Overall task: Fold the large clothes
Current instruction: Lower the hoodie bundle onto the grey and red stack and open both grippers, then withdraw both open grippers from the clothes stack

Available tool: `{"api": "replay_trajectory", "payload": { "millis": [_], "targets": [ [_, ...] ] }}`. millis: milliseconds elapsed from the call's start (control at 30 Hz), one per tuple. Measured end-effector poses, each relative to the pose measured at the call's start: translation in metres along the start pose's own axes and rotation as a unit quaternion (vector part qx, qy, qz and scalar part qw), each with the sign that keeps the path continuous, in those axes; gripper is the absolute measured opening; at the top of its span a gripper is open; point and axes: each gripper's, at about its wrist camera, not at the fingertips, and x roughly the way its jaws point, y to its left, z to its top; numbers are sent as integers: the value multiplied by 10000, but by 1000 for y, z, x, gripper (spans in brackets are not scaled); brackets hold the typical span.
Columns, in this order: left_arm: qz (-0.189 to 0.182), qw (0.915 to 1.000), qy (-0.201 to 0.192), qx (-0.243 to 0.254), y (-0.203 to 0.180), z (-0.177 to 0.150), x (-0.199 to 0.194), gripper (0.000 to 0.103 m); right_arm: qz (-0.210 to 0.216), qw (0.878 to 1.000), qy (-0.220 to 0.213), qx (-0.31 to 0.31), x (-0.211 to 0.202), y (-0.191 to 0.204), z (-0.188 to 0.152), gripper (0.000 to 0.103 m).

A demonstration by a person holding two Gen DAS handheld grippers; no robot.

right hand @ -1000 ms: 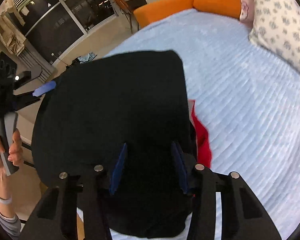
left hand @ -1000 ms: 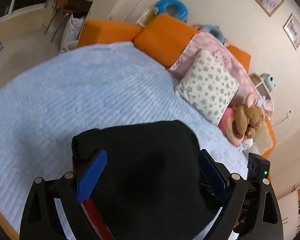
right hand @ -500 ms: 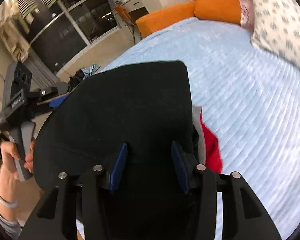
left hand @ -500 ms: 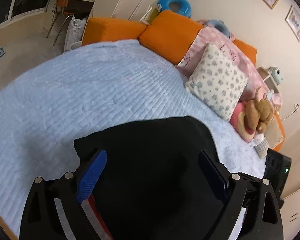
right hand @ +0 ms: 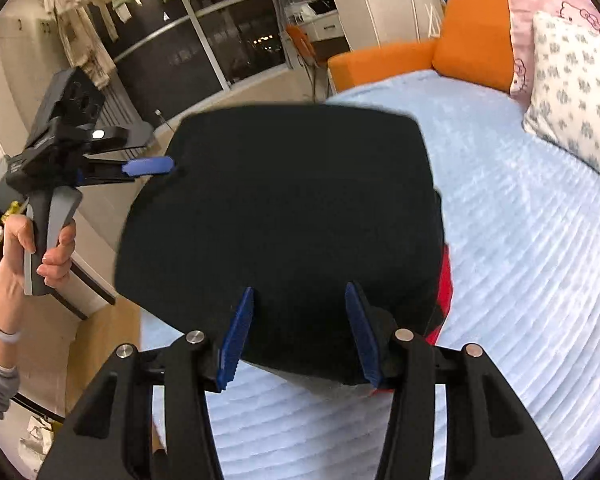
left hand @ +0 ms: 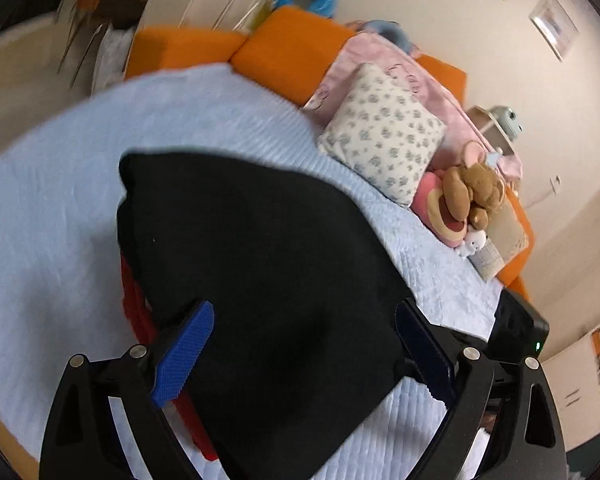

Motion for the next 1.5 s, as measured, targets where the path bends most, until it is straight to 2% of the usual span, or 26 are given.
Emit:
{"api": "replay_trajectory", "payload": {
  "millis": [100,133,267,367,400,467,533,567,667,733,900,1033,1133,1200,1367,1500],
  "targets": [
    [-13,9999,-142,-21,10,-3,5,93,-28,9999,-155,-22,17,6,2,53],
    [13,9999,-168,13,12,-4,7,93,-59,9998,-184,-39,21,7,4,58],
    [243,9993,-248,167,11,-8,12,93,-355,9985,-319,-280,33,22,3,64],
    [331,9986,-346,215,9,-13,13,93,-307,9987,-336,-246,33,23,2,67],
    [328,9985,-418,146,8,-14,12,93,-193,9987,-384,-270,31,25,2,71],
    [228,9978,-630,-30,8,-20,1,93,56,9981,-455,-418,25,30,0,100],
    [170,9955,-914,-174,1,-30,-13,93,-257,9963,-452,-678,20,43,-2,98],
    [300,9942,-1025,-149,-7,-36,-20,93,-366,9947,-471,-843,15,52,-6,98],
    [886,9888,-1182,229,-37,-55,-34,94,-708,9901,-505,-1098,-1,71,-19,98],
    [1291,9820,-1294,479,-55,-72,-42,96,-858,9893,-635,-991,-13,79,-28,98],
    [1518,9807,-1159,416,-69,-117,-46,100,-1460,9836,-744,-760,-32,95,-50,98],
    [1788,9755,-1208,433,-73,-141,-48,100,-1734,9771,-939,-799,-44,107,-68,98],
    [1930,9707,-1393,340,-74,-150,-50,100,-1780,9749,-1172,-640,-47,106,-74,98],
    [2121,9637,-1584,355,-76,-156,-53,100,-1759,9739,-1351,-491,-52,101,-77,98],
    [2384,9478,-1978,750,-90,-168,-47,100,-1751,9699,-1655,-357,-58,92,-84,98],
    [2651,9378,-1981,1045,-100,-180,-29,100,-1665,9704,-1734,-235,-58,85,-92,98]
  ]
}}
